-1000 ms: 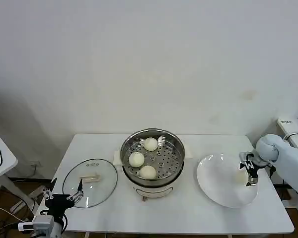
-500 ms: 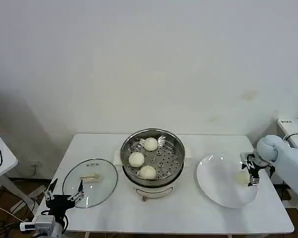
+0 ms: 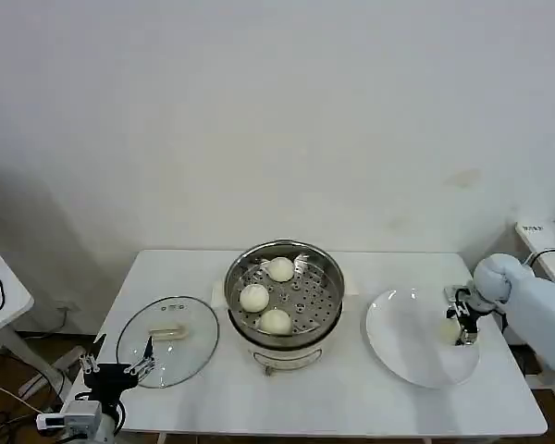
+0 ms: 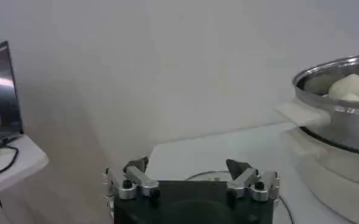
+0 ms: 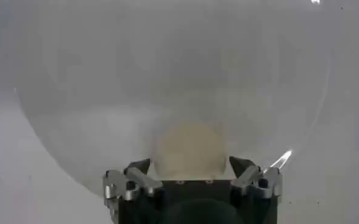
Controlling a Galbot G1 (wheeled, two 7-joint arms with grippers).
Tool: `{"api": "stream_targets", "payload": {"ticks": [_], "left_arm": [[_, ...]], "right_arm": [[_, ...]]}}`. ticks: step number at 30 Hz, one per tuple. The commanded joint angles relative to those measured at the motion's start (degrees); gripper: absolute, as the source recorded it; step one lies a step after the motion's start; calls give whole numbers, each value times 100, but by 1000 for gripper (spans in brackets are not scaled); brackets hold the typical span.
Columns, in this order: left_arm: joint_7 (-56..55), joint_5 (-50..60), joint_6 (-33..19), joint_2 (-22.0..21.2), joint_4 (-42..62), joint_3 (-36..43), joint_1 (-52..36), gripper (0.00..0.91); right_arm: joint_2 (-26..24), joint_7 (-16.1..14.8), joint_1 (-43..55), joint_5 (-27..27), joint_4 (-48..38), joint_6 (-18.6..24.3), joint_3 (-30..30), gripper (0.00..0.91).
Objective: Take steamed baozi put them in steamer then cover it.
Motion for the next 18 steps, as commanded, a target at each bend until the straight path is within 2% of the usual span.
{"api": "stream_targets", "payload": {"ticks": [1,5,11,14,15,16,18], "left_arm": [[13,2,4,4,54,32,-44,907],[29,-4,5,17,99,29,-81,907],[39,-49,10,27,77,22,-126,907],[37,-50,7,37,83,23,-108,907],[36,-53,4,38,78,16,-106,907],[35,-69,5,39,70,9,-108,907],[40,-131,14,69,59,-16,-105,907]], "right_arm": [[-15,28,76,96,-40,31,3,544],[-172,62,215,290,157,48,-38,544],[-495,94,794,835,626,-77,-404,554],[-562,251,1423,1278,972,-334,-735,554],[-532,393,1695,1612,1110,-467,-861,574],[-495,475,1844,1730,1225,-584,-998,635],[-396,611,2186,2178,1418,-750,-1221,675]]}}
